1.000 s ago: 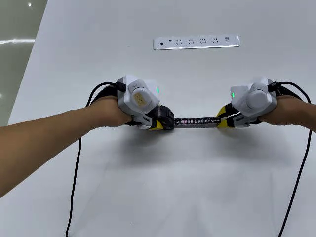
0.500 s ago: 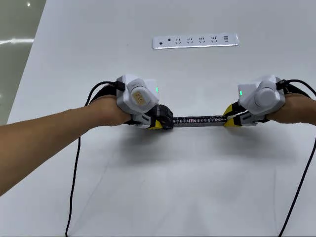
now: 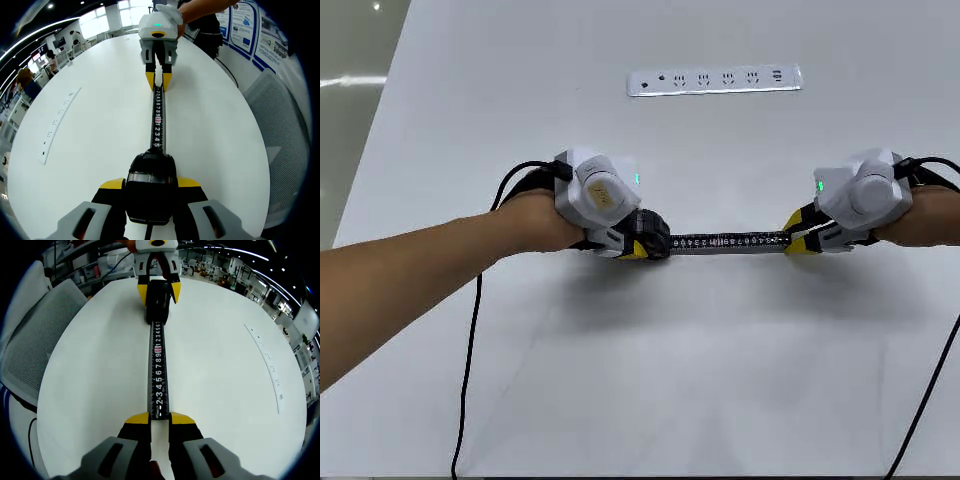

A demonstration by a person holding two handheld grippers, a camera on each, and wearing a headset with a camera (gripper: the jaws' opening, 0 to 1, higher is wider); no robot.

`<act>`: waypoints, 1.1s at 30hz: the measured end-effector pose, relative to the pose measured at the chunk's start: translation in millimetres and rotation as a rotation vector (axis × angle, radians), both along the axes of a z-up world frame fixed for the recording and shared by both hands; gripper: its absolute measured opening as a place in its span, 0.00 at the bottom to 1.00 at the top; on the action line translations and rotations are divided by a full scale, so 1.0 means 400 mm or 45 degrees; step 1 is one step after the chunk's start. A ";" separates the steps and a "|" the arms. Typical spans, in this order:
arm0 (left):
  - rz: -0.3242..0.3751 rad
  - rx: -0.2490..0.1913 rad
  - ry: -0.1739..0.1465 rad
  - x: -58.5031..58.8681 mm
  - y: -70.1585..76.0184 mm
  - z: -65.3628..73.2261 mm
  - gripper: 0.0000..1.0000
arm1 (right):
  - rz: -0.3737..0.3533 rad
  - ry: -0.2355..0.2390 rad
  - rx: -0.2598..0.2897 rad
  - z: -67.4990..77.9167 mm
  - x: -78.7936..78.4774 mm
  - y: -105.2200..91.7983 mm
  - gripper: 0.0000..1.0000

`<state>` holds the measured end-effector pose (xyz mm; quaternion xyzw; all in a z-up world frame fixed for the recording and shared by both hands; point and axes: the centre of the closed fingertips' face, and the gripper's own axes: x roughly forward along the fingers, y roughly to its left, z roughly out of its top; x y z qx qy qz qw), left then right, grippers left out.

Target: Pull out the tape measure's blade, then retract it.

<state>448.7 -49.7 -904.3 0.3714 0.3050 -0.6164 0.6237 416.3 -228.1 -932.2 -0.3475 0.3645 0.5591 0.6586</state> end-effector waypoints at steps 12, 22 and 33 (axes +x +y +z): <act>0.000 0.002 -0.002 -0.002 0.000 0.002 0.33 | -0.003 0.000 -0.014 0.002 -0.005 -0.034 0.11; 0.000 0.003 -0.006 -0.002 0.000 0.002 0.33 | -0.007 0.000 -0.018 0.001 -0.007 -0.047 0.11; -0.005 0.012 -0.005 0.000 0.000 0.001 0.33 | -0.026 -0.002 -0.039 -0.001 -0.009 -0.096 0.11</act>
